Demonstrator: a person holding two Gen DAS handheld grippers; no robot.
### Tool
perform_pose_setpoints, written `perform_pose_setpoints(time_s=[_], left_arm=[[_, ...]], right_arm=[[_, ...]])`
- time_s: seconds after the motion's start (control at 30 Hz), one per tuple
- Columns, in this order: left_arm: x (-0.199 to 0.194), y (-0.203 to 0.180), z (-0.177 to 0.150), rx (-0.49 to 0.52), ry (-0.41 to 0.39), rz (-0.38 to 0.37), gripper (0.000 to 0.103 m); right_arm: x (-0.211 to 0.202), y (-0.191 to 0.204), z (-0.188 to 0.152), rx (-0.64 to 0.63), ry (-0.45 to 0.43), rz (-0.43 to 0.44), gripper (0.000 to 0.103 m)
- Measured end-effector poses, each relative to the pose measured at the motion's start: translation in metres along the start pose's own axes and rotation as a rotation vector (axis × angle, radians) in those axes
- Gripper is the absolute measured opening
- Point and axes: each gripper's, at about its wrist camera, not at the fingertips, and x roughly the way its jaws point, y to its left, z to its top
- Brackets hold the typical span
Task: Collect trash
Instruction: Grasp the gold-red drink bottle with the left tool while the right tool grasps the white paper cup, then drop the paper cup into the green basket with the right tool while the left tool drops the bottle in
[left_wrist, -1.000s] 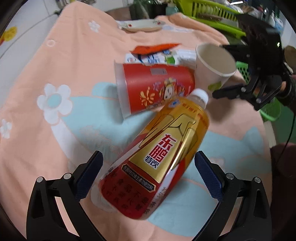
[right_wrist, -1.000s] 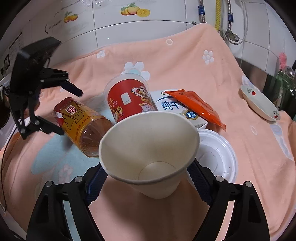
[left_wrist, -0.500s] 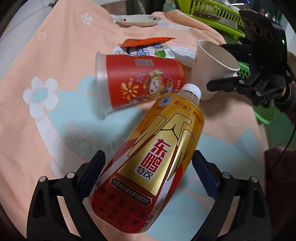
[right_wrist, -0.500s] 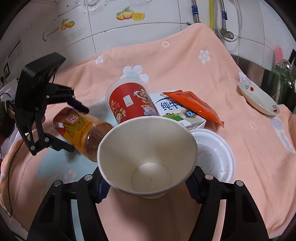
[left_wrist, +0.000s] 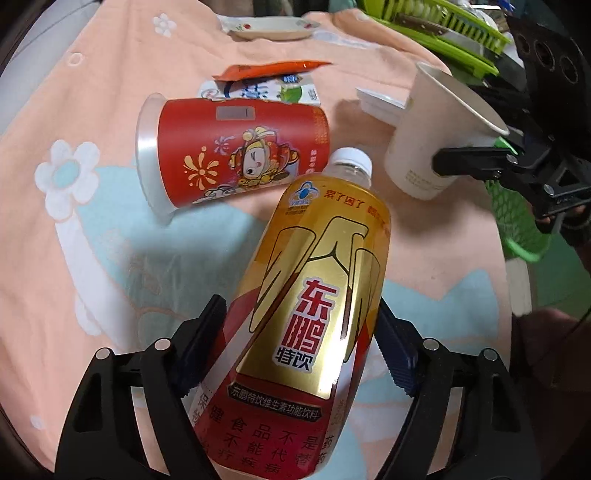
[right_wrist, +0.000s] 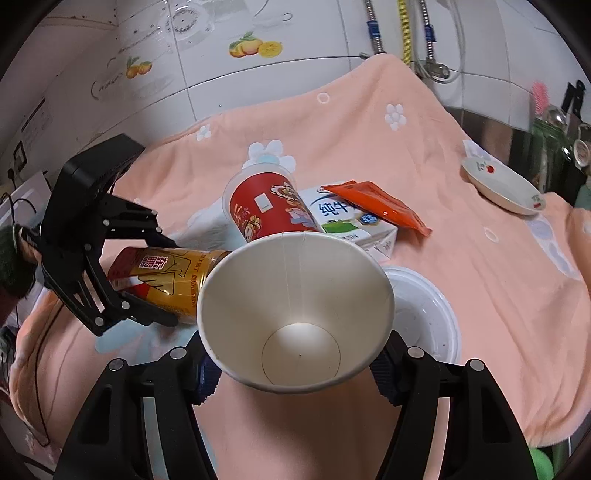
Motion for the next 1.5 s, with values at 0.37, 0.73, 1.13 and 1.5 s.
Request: perform_pose_setpoints(time_s=[0.37, 0.73, 1.13, 1.5], left_arm=[[-0.019, -0.046, -0.021, -0.192, -0.125, 0.044, 0.069], [-0.028, -0.094, -0.028, -0.25, -0.192, 0.116, 0.065], [-0.047, -0.117, -0.029, -0.298, -0.286, 0.087, 0.064], [-0.053, -0.158, -0.007, -0.261, -0.362, -0.05, 0.064]], right_arm=[[-0.052, -0.004, -0.027, 0.052, -0.028, -0.013, 0.064], [-0.119, -0.018, -0.077, 0.065, -0.053, -0.096, 0.064], [-0.17, -0.064, -0.139, 0.175, -0.041, -0.242, 0.064], [-0.182, -0.09, -0.173, 0.252, -0.015, -0.341, 0.071]])
